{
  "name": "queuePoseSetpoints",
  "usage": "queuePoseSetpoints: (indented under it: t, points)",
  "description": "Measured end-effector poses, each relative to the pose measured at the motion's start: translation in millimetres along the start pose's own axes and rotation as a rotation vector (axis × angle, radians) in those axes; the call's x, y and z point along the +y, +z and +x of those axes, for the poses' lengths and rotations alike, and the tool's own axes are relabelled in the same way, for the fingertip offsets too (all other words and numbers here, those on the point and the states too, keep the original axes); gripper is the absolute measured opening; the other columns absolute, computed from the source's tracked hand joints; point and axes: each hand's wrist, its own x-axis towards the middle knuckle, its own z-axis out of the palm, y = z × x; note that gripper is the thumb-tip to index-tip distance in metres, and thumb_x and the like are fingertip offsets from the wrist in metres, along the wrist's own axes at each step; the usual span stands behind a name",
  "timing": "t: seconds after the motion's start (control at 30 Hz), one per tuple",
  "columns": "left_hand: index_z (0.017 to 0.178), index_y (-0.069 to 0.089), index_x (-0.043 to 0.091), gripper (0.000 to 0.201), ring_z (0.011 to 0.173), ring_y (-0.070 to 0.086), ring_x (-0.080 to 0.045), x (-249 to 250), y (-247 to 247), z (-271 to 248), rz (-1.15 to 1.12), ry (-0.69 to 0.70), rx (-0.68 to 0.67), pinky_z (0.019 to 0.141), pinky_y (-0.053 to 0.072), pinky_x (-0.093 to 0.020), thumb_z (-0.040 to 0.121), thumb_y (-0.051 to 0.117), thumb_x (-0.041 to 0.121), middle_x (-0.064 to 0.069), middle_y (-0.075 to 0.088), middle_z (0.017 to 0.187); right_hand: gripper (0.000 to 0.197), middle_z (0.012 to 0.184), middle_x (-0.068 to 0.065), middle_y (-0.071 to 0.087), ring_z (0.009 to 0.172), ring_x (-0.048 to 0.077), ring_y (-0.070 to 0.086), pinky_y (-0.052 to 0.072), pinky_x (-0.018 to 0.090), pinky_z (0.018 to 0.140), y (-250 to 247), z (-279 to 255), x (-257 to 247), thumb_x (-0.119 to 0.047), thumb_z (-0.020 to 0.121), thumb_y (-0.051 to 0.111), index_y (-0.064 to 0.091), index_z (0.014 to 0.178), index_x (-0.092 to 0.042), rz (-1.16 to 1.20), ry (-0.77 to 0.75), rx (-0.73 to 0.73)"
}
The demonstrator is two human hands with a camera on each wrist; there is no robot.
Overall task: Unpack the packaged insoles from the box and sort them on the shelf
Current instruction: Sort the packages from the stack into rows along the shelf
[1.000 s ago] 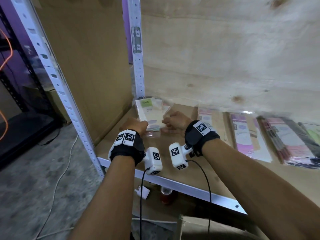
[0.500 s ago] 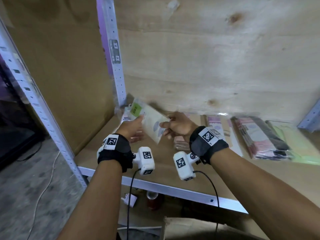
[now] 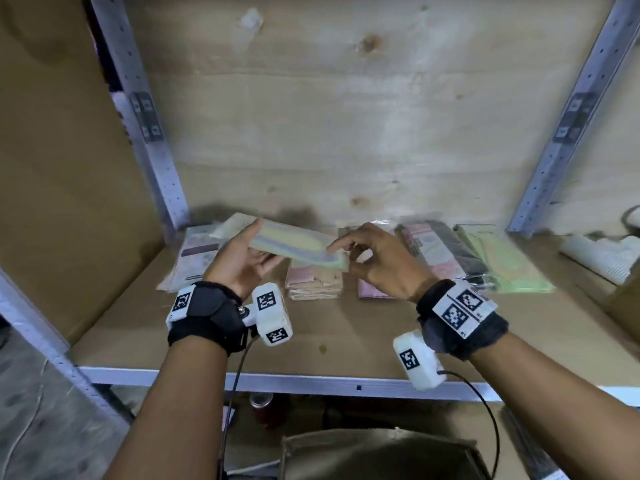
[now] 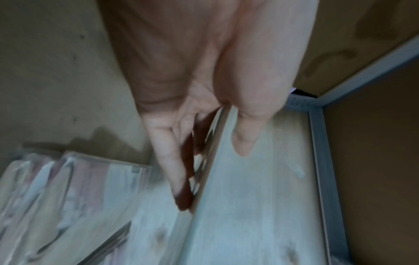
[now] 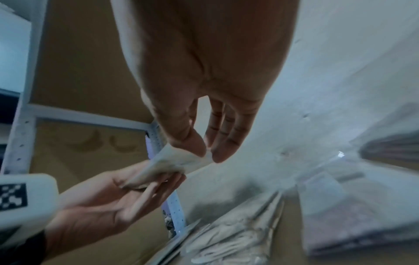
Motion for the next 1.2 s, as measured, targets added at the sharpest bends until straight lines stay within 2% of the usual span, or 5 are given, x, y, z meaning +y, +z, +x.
queuePoseSetpoints:
  t: [0.2, 0.57, 0.83, 1.07, 1.2]
  points:
    - [0.141, 0.052, 0.006, 0.048, 0.124, 0.061, -0.031, -35.2, 37.2, 1.3, 0.218, -0.071, -0.043, 0.105, 0.049, -0.044, 0.096, 0.064, 0.018, -0.016, 0.065, 0.132, 0.036, 0.105, 0.013, 0.059, 0.093, 0.022, 0.059, 0.049, 0.029, 0.082, -16.6, -13.5, 49.7, 0.002, 0.085, 0.057, 0.068, 0.109, -0.023, 0.181, 0.156, 0.253]
    - [0.122, 0.067, 0.006, 0.038, 0.106, 0.069, -0.028, -87.1, 65.5, 19.5, 0.441, -0.090, -0.162, 0.097, 0.052, -0.039, 0.088, 0.075, 0.021, -0.019, 0.070, 0.121, 0.028, 0.074, -0.008, 0.064, 0.069, -0.004, 0.059, 0.041, 0.010, 0.068, -30.5, -26.6, 97.0, -0.028, 0.089, 0.070, 0.062, 0.114, -0.018, 0.376, 0.250, -0.017]
    - [0.106, 0.069, 0.006, 0.021, 0.050, 0.066, -0.007, -82.8, 57.3, 24.4, 0.480, 0.056, 0.116, 0.040, 0.043, -0.015, 0.091, 0.070, 0.021, -0.003, 0.077, 0.075, 0.030, 0.050, -0.016, 0.038, 0.052, 0.005, 0.038, 0.032, 0.017, 0.059, -48.9, -46.6, 114.9, -0.018, 0.092, 0.068, 0.063, 0.122, -0.018, 0.400, 0.260, -0.114]
    - [0.106, 0.072, 0.003, 0.024, 0.076, 0.073, -0.022, -83.7, 55.1, 21.5, 0.512, 0.131, 0.181, 0.064, 0.059, -0.029, 0.090, 0.073, 0.021, -0.012, 0.076, 0.094, 0.035, 0.052, -0.010, 0.034, 0.052, 0.013, 0.033, 0.030, 0.018, 0.053, -50.9, -60.0, 113.4, -0.021, 0.093, 0.066, 0.060, 0.127, -0.021, 0.373, 0.273, -0.158]
    - [0.109, 0.071, 0.001, 0.029, 0.076, 0.073, -0.020, -80.7, 54.4, 19.6, 0.480, 0.142, 0.221, 0.057, 0.058, -0.024, 0.090, 0.073, 0.023, -0.013, 0.076, 0.095, 0.027, 0.098, 0.019, 0.068, 0.092, 0.020, 0.062, 0.045, 0.041, 0.104, -45.0, -58.7, 110.8, -0.020, 0.091, 0.067, 0.062, 0.117, -0.015, 0.427, 0.355, -0.157]
